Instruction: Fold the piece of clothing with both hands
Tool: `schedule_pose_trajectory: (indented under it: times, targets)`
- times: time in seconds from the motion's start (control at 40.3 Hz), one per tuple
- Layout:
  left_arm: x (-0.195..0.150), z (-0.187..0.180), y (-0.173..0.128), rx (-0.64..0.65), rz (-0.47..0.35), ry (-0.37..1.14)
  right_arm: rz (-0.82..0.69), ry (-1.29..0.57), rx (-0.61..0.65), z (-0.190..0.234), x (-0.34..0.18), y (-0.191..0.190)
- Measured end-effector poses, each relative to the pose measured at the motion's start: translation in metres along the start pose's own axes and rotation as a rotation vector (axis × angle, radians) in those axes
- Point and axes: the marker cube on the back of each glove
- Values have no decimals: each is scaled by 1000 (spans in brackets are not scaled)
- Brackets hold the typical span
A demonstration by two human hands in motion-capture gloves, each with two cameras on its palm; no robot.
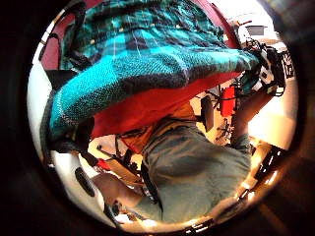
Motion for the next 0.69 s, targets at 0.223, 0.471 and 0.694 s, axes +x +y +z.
schedule_pose_trajectory:
  times: [0.223, 0.471, 0.694]
  targets:
    - [-36, -55, -109, -34, -155, -37, 204, 111, 41, -67, 20, -126]
    - [-41, -48, -192, -117, -307, -56, 346, 159, -262, -81, 22, -216]
    - [-43, -9, -237, -105, -311, -31, 336, 189, -365, -50, 35, -272]
